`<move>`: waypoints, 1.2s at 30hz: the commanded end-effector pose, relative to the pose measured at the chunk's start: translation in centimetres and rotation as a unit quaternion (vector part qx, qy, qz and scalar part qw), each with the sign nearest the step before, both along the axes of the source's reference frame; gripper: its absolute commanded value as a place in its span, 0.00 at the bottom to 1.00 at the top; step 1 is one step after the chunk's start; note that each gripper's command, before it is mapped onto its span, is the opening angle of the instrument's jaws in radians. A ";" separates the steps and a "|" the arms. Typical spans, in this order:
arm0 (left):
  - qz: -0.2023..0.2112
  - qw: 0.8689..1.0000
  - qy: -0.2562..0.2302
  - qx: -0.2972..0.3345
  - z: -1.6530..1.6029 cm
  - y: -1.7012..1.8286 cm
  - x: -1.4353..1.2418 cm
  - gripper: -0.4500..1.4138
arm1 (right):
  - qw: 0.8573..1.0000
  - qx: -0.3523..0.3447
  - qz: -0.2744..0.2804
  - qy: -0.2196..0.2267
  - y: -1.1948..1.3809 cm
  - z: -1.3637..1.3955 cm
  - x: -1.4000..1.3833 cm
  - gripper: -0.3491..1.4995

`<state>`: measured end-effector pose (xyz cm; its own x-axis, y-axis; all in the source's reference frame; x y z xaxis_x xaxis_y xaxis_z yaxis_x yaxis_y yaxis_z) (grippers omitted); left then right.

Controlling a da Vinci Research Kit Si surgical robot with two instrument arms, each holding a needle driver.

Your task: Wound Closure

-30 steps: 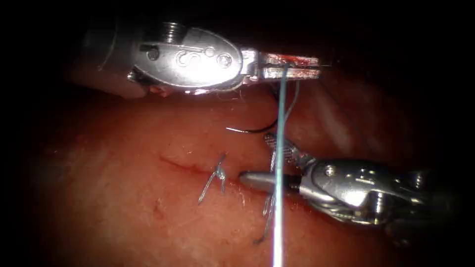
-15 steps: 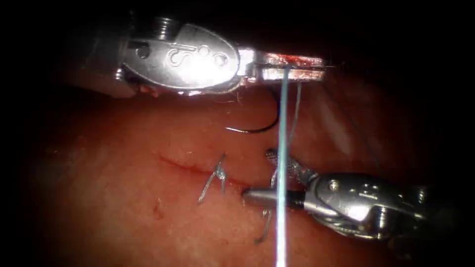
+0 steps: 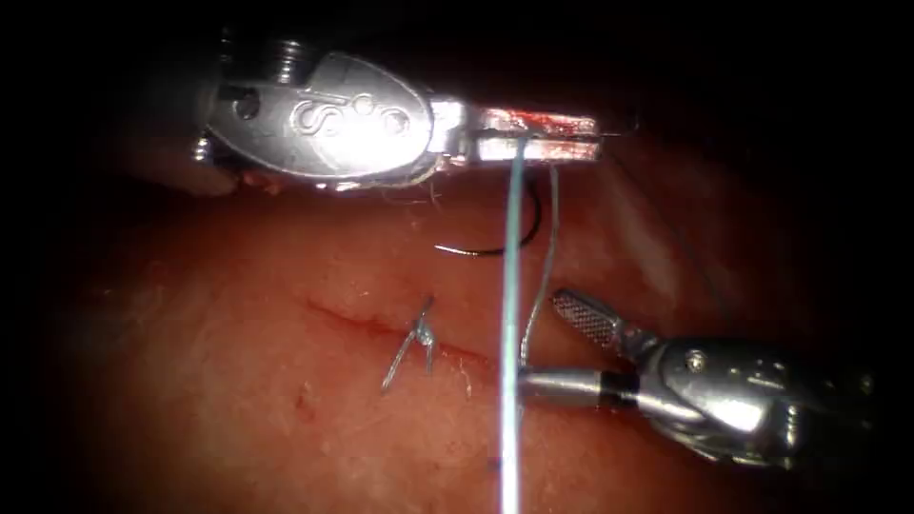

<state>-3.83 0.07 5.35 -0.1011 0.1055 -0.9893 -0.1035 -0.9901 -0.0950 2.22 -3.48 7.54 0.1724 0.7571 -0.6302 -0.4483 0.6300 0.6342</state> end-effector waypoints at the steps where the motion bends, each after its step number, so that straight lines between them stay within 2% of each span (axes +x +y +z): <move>1: 0.002 1.000 0.000 -0.002 0.05 0.01 -0.05 0.00 | 1.000 0.005 -0.002 -0.004 0.00 0.12 0.01 0.76; 7: 0.003 1.000 0.000 -0.002 -0.02 -0.05 -0.05 0.00 | 1.000 0.010 0.000 -0.007 0.05 0.23 0.02 0.76; 12: 0.003 1.000 0.000 -0.001 -0.08 -0.09 -0.09 0.00 | 1.000 0.013 -0.006 -0.020 0.08 0.34 0.18 0.76; 18: 0.005 1.000 0.000 -0.001 -0.07 -0.09 -0.07 0.00 | 1.000 0.019 -0.019 0.000 0.06 0.47 0.32 0.76; 36: 0.005 1.000 0.001 -0.002 -0.10 -0.12 -0.10 0.00 | 1.000 0.021 -0.022 0.006 0.09 0.51 0.57 0.76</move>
<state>-3.88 -0.08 5.20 -0.1050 0.1053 -0.9889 -0.0933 -0.9910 -0.0957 2.72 -3.38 8.01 0.1990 0.7761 -0.5984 -0.4152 0.6199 0.6658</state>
